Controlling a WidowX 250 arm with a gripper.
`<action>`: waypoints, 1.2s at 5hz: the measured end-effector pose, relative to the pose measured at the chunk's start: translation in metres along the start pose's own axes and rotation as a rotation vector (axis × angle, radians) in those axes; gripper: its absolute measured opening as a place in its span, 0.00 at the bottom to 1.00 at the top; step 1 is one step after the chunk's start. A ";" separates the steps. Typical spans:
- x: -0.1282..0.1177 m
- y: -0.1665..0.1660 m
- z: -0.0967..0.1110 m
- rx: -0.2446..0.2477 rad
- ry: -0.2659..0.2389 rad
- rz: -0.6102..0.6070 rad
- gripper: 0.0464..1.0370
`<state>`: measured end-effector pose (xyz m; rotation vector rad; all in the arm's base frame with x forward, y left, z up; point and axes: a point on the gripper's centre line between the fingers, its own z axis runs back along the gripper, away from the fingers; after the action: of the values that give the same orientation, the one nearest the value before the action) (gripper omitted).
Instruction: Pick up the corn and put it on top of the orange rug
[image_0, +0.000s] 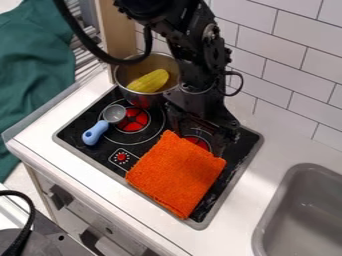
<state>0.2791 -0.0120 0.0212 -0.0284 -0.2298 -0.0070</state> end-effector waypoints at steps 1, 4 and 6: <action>-0.007 0.000 -0.007 -0.001 0.034 -0.004 0.96; 0.038 0.076 0.008 -0.010 -0.043 0.008 0.96; 0.079 0.153 0.006 0.075 -0.103 -0.052 0.96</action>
<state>0.3566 0.1406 0.0405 0.0516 -0.3336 -0.0490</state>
